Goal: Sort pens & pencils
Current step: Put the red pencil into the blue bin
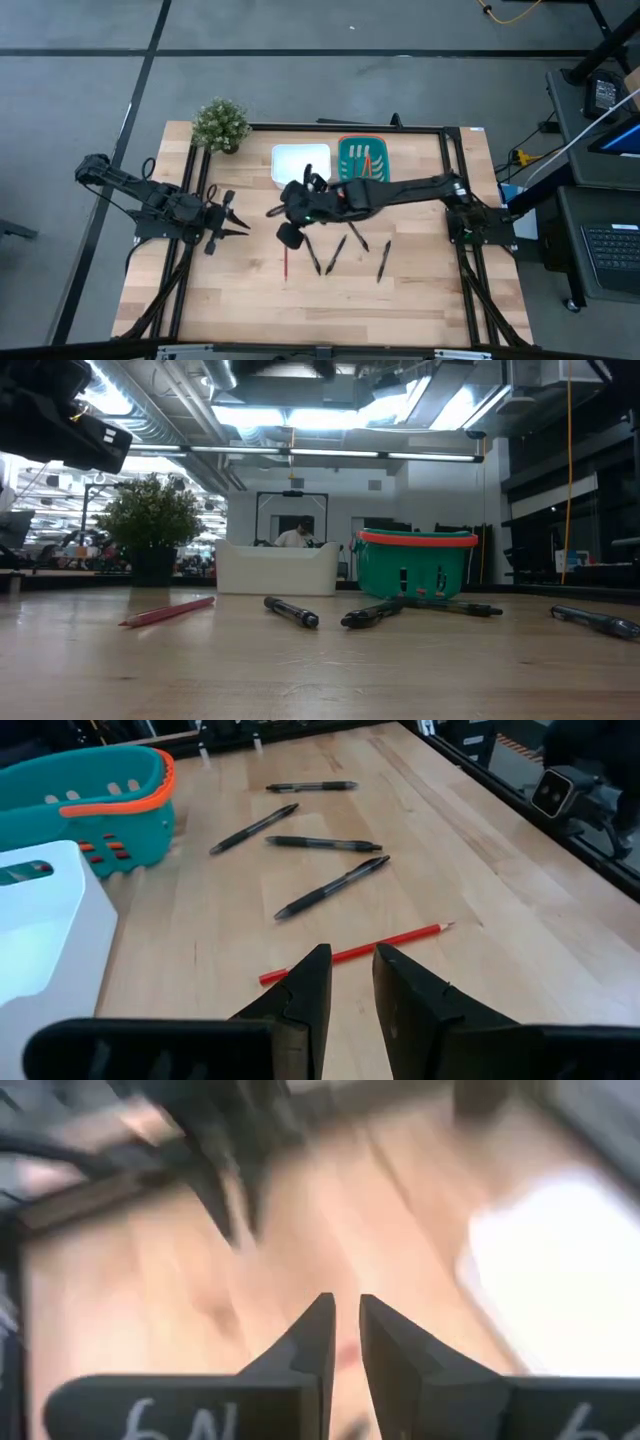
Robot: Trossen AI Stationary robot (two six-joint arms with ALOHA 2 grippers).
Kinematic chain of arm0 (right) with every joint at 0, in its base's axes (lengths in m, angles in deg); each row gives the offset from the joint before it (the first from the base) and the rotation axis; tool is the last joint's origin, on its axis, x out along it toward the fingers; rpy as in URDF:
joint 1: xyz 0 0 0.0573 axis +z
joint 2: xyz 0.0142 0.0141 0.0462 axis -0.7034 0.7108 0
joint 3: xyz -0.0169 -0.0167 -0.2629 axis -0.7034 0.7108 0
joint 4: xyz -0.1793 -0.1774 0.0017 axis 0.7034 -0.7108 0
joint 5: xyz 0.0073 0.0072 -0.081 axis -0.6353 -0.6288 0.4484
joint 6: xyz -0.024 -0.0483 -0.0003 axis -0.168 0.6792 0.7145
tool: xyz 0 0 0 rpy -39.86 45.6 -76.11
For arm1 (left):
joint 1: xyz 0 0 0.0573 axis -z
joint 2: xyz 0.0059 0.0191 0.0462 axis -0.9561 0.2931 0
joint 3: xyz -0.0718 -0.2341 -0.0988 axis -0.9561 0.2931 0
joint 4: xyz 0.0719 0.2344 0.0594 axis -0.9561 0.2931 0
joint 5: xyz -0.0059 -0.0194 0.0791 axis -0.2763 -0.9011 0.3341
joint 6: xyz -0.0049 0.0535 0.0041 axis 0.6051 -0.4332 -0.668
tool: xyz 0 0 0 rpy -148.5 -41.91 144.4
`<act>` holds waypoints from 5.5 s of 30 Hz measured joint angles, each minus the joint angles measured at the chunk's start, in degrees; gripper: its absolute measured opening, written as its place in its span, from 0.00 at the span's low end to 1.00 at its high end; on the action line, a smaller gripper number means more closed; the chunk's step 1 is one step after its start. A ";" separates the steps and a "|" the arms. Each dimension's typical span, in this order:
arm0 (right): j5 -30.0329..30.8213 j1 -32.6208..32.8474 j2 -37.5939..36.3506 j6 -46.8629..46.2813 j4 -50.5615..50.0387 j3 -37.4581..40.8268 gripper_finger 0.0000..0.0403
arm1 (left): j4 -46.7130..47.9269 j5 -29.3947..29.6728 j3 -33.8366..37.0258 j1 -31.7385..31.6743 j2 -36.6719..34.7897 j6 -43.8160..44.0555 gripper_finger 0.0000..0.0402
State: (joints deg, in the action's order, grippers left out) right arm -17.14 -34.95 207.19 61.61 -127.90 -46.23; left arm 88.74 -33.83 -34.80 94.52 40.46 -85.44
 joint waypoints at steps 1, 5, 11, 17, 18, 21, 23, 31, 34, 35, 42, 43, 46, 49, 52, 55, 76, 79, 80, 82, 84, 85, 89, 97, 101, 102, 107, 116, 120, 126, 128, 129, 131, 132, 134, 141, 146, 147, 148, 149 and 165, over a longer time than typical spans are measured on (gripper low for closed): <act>-1.46 -0.66 1.00 -1.96 -2.13 0.00 0.13 | 0.16 0.06 0.00 0.00 0.00 0.22 0.18; -5.52 -2.15 4.18 -5.89 -7.92 0.11 0.13 | 0.51 0.53 0.00 0.00 0.00 1.52 0.18; -0.85 -1.99 4.97 -6.18 -13.51 0.09 0.13 | 1.12 0.67 -0.02 0.00 2.04 4.43 0.18; 5.11 -1.72 4.40 -12.39 -24.33 0.02 0.13 | 3.49 0.79 -3.35 0.00 10.86 6.31 0.18; 5.82 -1.72 4.40 -13.44 -26.69 0.03 0.13 | 3.60 0.86 -4.53 0.00 13.08 6.18 0.18; 6.63 -1.72 4.40 -14.77 -29.69 0.04 0.13 | 4.17 1.66 -9.38 0.00 20.66 4.11 0.18; 7.46 -1.72 4.40 -14.67 -30.13 0.04 0.13 | 5.79 3.54 -12.74 0.00 26.41 2.14 0.18; 20.02 -0.08 3.42 -13.69 -40.13 -3.03 0.13 | 7.09 6.45 -20.70 0.04 48.17 -0.38 0.18; 24.95 0.67 2.40 -10.29 -39.85 -6.06 0.13 | 6.88 6.77 -22.54 0.40 53.67 -0.36 0.18; 26.46 0.80 2.07 -9.40 -39.73 -7.38 0.13 | 6.84 6.84 -23.22 0.63 55.15 -0.33 0.18; 35.57 0.90 -6.64 -10.79 -39.08 -6.84 0.13 | 6.09 7.17 -27.14 3.21 61.81 -4.77 0.18; 36.37 1.15 -7.60 -10.82 -38.47 -6.84 0.13 | 5.48 7.55 -27.39 3.63 62.45 -6.82 0.18; 37.22 2.10 -9.62 -10.30 -36.08 -6.84 0.13 | 3.69 9.50 -27.80 4.20 64.04 -12.43 0.18; 37.54 2.89 -10.25 -8.71 -33.91 -6.84 0.13 | 2.00 10.18 -27.85 4.24 65.47 -17.84 0.18; 37.60 3.28 -10.40 -8.59 -33.43 -6.84 0.13 | 1.15 10.44 -27.85 4.07 67.24 -21.44 0.18; 37.60 3.48 -10.42 -8.21 -33.47 -6.82 0.13 | 0.96 10.42 -27.85 4.07 68.83 -23.85 0.18; 40.11 3.40 -10.42 -3.56 -31.18 -6.80 0.13 | -2.68 11.01 -27.98 2.29 69.51 -44.45 0.18; 40.65 3.40 -10.42 -0.95 -29.06 -6.80 0.13 | -2.70 11.05 -28.98 2.17 69.53 -45.40 0.19; 40.66 3.37 -10.42 0.21 -28.30 -6.80 0.13 | -2.61 10.99 -29.40 2.19 69.79 -45.66 0.20; 40.67 3.31 -10.42 1.96 -26.40 -6.80 0.13 | -2.02 10.59 -30.20 2.21 70.66 -46.13 0.20; 40.67 3.29 -10.53 3.66 -24.95 -6.78 0.13 | -0.82 10.46 -31.31 2.19 72.06 -46.41 0.20; 40.68 3.29 -10.59 4.74 -24.18 -6.78 0.13 | -0.23 10.46 -31.84 2.19 73.04 -46.40 0.20; 40.65 3.31 -11.23 6.46 -22.12 -6.73 0.13 | 2.28 10.66 -33.62 2.21 77.45 -46.96 0.20; 40.68 3.31 -11.90 6.77 -20.93 -6.75 0.13 | 4.39 12.69 -36.73 2.33 81.28 -49.43 0.20; 40.63 3.31 -11.90 7.78 -19.92 -6.75 0.13 | 4.42 12.59 -37.83 2.41 81.34 -50.32 0.20; 40.63 3.31 -11.90 7.84 -19.53 -6.75 0.13 | 4.20 12.54 -37.86 2.40 81.35 -50.78 0.20; 40.64 3.31 -11.90 9.15 -18.48 -6.75 0.13 | 4.02 10.14 -37.90 1.73 81.44 -51.11 0.20; 40.63 3.31 -11.90 13.30 -14.03 -6.75 0.13 | 4.03 5.30 -37.90 0.19 81.47 -51.04 0.18; 40.19 3.30 -11.90 15.22 -12.10 -6.75 0.13 | 3.53 3.67 -38.08 -0.57 82.06 -51.00 0.17; 40.19 3.31 -11.90 16.08 -11.79 -6.75 0.13 | 1.66 1.25 -38.14 -1.05 82.95 -50.99 0.17; 40.19 3.31 -11.90 16.50 -11.43 -6.75 0.13 | 0.91 0.50 -38.14 -1.05 83.19 -50.99 0.17; 40.20 3.31 -11.90 16.81 -11.13 -6.75 0.13 | 0.64 0.22 -38.14 -1.05 83.21 -50.98 0.17; 40.50 3.31 -11.90 17.30 -9.90 -6.75 0.13 | 0.33 -0.34 -38.18 -1.05 83.44 -50.98 0.17; 40.52 3.31 -11.90 18.15 -9.37 -6.78 0.13 | 0.23 -0.44 -38.18 -1.05 83.47 -50.99 0.17; 40.96 3.31 -11.90 19.64 -7.51 -6.80 0.13 | 0.18 -0.60 -38.18 -1.05 83.50 -51.11 0.17; 43.62 3.31 -11.90 27.33 1.05 -6.82 0.13 | 1.60 -0.70 -38.18 -0.99 83.52 -51.14 0.17; 43.64 3.31 -11.90 30.62 4.50 -6.84 0.13 | 2.46 -1.88 -38.25 -0.98 83.52 -50.59 0.13; 43.63 3.31 -11.90 30.77 4.58 -6.84 0.13 | 2.60 -1.99 -38.25 -0.98 83.52 -50.24 0.11; 43.63 3.31 -11.90 31.05 4.61 -6.84 0.13 | 2.67 -1.98 -38.25 -0.98 83.52 -49.93 0.09; 43.64 3.31 -11.90 31.23 4.68 -6.84 0.13 | 2.74 -1.97 -38.26 -0.98 83.52 -49.73 0.07; 43.63 3.31 -11.89 31.78 5.79 -6.84 0.13 | 3.06 -2.33 -38.34 -0.94 83.52 -44.69 0.01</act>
State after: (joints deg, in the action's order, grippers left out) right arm 26.48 -31.64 195.30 93.39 -122.11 -53.07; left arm 91.79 -36.16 -73.13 93.58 123.98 -130.13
